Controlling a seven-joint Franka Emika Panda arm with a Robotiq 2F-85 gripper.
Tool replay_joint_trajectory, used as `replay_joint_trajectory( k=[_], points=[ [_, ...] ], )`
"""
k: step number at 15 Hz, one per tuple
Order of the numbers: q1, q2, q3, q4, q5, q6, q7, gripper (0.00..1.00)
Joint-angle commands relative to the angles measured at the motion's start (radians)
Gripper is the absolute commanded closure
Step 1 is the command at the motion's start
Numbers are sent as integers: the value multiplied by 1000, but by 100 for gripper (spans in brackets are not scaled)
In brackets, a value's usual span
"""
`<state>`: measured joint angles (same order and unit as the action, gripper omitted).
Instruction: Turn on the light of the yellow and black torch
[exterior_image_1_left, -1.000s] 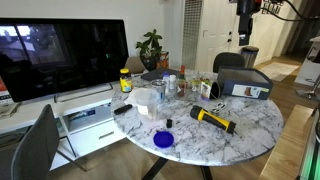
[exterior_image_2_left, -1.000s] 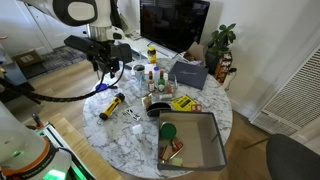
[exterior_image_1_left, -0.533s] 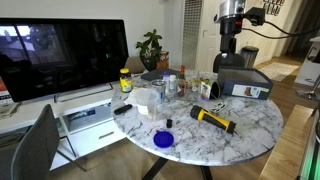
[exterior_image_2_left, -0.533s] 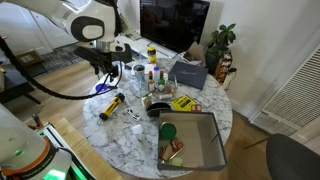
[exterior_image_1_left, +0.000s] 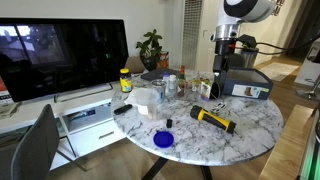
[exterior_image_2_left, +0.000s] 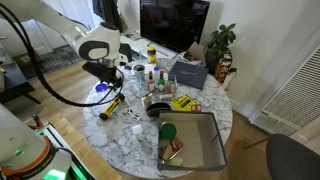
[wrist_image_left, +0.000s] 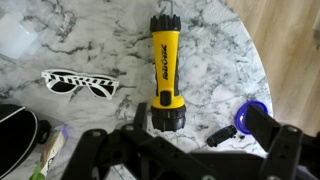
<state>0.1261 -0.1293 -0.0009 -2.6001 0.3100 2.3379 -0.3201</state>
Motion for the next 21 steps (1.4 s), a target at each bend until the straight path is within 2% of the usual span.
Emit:
replay_joint_trajectory(
  k=[1,3,6,7,8,9,10,17,18,21],
  points=[
    [-11,1,11,1,2,-2,-1,0],
    [-11,1,11,1,2,-1,-1,0],
    [-5,75,31,22,-27,58,36,0],
    [-6,92,36,24,-28,75,44,24],
    [-6,109,42,23,-24,100,51,26],
    [-5,124,47,22,-9,124,50,32],
    [-5,140,53,20,2,153,50,42],
    [-23,267,83,22,-4,296,79,94],
    [-27,281,87,24,0,309,79,100],
    [-40,324,101,36,-5,335,85,100]
  ],
)
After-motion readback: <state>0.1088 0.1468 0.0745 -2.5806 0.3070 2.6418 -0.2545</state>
